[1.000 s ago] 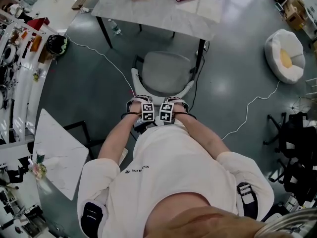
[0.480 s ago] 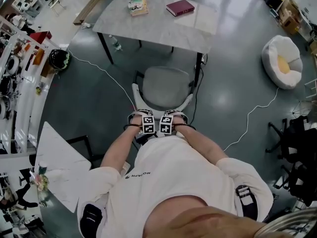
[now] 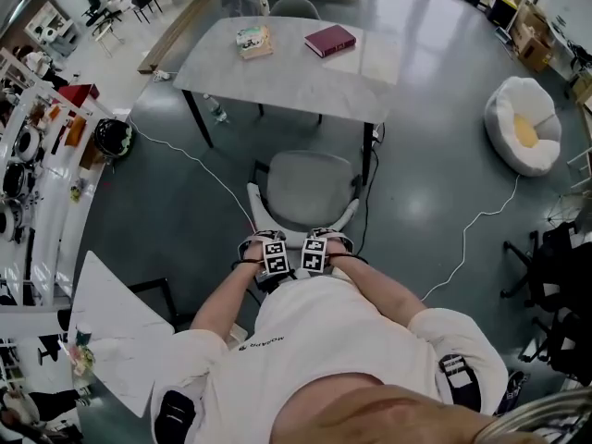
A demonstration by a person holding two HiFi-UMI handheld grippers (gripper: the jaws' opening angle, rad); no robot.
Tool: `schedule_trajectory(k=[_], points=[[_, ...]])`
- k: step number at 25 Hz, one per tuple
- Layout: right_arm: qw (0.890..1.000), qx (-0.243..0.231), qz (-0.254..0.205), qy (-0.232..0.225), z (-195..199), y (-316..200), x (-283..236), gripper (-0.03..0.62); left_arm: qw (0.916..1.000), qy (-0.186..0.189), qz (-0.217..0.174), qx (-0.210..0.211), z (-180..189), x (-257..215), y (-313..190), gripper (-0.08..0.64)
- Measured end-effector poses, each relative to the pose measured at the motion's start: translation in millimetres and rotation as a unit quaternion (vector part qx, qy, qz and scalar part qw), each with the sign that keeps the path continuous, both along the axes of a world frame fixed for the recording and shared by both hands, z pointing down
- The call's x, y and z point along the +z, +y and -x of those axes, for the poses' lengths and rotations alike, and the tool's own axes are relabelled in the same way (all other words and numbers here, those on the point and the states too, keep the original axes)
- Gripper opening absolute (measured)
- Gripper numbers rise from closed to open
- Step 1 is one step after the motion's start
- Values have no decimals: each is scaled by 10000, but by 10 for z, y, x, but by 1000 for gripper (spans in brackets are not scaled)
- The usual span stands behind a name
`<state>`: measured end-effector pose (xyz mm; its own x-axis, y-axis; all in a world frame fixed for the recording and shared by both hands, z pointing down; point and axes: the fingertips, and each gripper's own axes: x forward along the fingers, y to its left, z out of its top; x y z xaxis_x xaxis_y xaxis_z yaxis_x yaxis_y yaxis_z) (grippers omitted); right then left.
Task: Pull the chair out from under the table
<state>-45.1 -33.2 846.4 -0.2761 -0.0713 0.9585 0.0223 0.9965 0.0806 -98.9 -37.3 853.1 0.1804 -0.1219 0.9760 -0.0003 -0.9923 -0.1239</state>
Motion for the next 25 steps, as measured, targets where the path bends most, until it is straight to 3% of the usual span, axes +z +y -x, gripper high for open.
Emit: schedule_trajectory(k=[8,12,18,21,25], points=[[9988,136,173,-431,15,-78,-354,186,9992,232,305,-79,-112,-325,67,137],[9961,386,233,-753,26,-138,-559,184,9963,572,359,-531,-189,-542,-10,137],[9907,759,154,-1121,-2,-233,-865,169,9916,886,58,-939,-266,-901,-208,137],[9859,959,-60,-1371,8,-337,-1082,146,9869,1068,-80,-1208,-281,-1064,-281,137],[9787,1191,-221,-1657,-17,-440,-1348,112,9739,1445,-235,-1733,-300,-1317,-403,135]])
